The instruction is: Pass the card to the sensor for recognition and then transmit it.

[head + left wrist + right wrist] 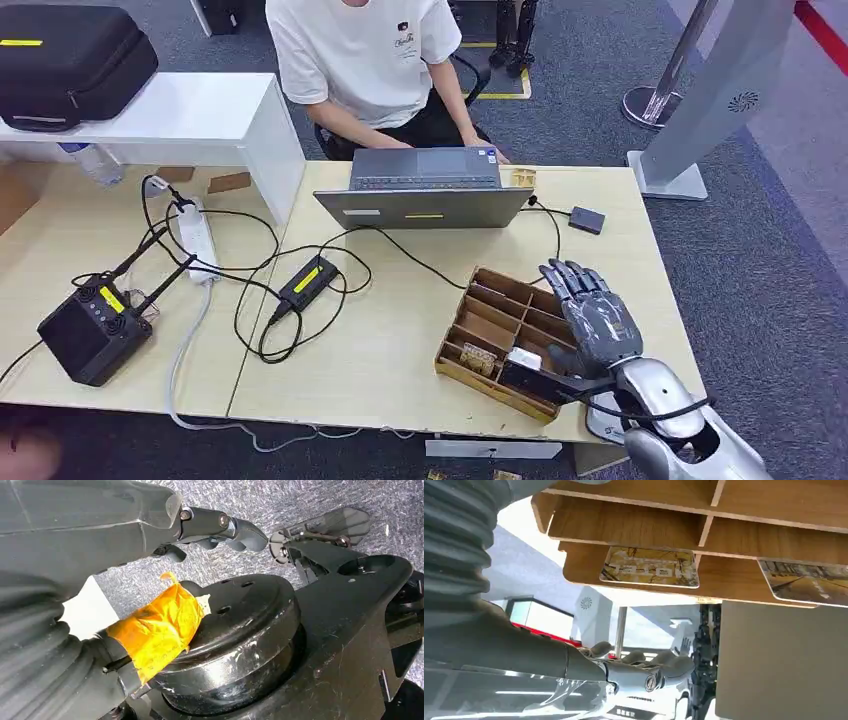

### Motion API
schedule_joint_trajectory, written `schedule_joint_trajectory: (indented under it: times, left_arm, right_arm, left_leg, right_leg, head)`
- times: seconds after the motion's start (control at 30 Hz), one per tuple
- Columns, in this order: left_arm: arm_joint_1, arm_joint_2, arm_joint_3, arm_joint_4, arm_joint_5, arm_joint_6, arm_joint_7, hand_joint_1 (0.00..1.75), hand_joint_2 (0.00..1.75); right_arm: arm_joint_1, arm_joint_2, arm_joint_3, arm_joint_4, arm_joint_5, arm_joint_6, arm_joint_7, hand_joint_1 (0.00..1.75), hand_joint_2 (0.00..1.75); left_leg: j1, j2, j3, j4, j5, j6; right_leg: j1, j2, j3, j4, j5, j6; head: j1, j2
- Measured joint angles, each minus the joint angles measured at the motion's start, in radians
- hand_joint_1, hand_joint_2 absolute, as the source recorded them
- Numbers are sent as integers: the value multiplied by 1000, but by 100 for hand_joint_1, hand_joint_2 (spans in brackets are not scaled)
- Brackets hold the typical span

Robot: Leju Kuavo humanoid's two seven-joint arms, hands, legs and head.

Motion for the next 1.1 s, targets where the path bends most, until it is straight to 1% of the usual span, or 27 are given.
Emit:
schedule_joint_trajectory:
  times: [0.1, 0.23, 0.63, 0.97, 1.1]
  left_arm:
    - [0, 0, 0, 0, 2, 0, 1, 0, 175]
    - [0, 0, -2, 0, 8, 0, 2, 0, 175]
    - [-1, 0, -3, 0, 11, -1, 8, 0, 175]
    - [-2, 0, -10, 0, 12, -2, 8, 0, 175]
    - [-2, 0, -10, 0, 12, -2, 9, 0, 175]
  right_arm:
    - [6, 21, -12, 12, 14, -33, -18, 0, 175]
    - [10, 46, -26, 29, 16, -67, -26, 0, 175]
    - [15, 67, -70, 65, 12, -76, -26, 0, 175]
    - [15, 77, -127, 139, 13, -108, -25, 0, 175]
    - [16, 80, -139, 154, 13, -108, -25, 0, 175]
  left_leg:
    - [0, 0, 0, 0, 0, 0]
    - [0, 0, 0, 0, 0, 0]
    - [0, 0, 0, 0, 0, 0]
    - [0, 0, 0, 0, 0, 0]
    - [0, 0, 0, 0, 0, 0]
  right_leg:
    - [0, 0, 0, 0, 0, 0]
    - [0, 0, 0, 0, 0, 0]
    - [0, 0, 0, 0, 0, 0]
    - [0, 0, 0, 0, 0, 0]
    - [0, 0, 0, 0, 0, 0]
  head:
    - [0, 0]
    - [0, 0]
    - [0, 0]
    - [0, 0]
    - [0, 0]
